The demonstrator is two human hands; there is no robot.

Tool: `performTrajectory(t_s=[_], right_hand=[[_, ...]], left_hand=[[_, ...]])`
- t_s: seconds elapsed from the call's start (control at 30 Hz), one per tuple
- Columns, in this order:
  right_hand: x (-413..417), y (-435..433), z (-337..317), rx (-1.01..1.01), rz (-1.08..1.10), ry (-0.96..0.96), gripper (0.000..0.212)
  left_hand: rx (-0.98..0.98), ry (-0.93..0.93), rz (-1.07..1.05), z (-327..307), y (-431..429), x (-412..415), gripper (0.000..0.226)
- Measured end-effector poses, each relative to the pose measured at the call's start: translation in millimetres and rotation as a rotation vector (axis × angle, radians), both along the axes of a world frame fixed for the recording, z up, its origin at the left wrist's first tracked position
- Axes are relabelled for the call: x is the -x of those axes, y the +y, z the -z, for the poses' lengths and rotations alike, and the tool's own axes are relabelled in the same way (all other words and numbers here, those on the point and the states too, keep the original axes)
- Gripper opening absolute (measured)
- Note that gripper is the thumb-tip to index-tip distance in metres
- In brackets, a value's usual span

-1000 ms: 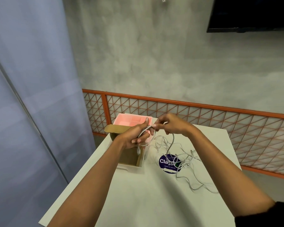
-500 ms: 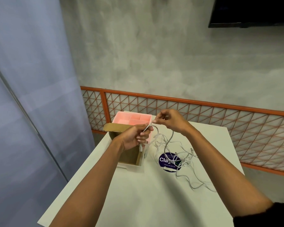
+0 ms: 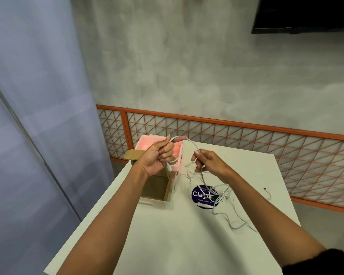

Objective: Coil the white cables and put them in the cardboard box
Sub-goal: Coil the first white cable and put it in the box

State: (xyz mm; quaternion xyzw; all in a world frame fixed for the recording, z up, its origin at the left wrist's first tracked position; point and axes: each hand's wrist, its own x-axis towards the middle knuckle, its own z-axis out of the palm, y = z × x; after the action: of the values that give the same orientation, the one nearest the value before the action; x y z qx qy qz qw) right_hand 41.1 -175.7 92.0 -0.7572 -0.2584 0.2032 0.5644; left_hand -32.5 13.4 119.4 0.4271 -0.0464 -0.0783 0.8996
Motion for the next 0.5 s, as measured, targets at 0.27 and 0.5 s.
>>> performTrajectory(t_s=[0.27, 0.5], right_hand=[[28.6, 21.4, 1.7, 0.342, -0.159, 0.054, 0.041], [35.9, 24.2, -22.0, 0.506, -0.332, 0.042, 0.034]], left_hand=[[-0.158, -0.039, -0.113, 11.7, -6.9, -9.7, 0.045], [-0.348, -0.067, -0.222, 8.4, -19.0, -14.8, 0.033]])
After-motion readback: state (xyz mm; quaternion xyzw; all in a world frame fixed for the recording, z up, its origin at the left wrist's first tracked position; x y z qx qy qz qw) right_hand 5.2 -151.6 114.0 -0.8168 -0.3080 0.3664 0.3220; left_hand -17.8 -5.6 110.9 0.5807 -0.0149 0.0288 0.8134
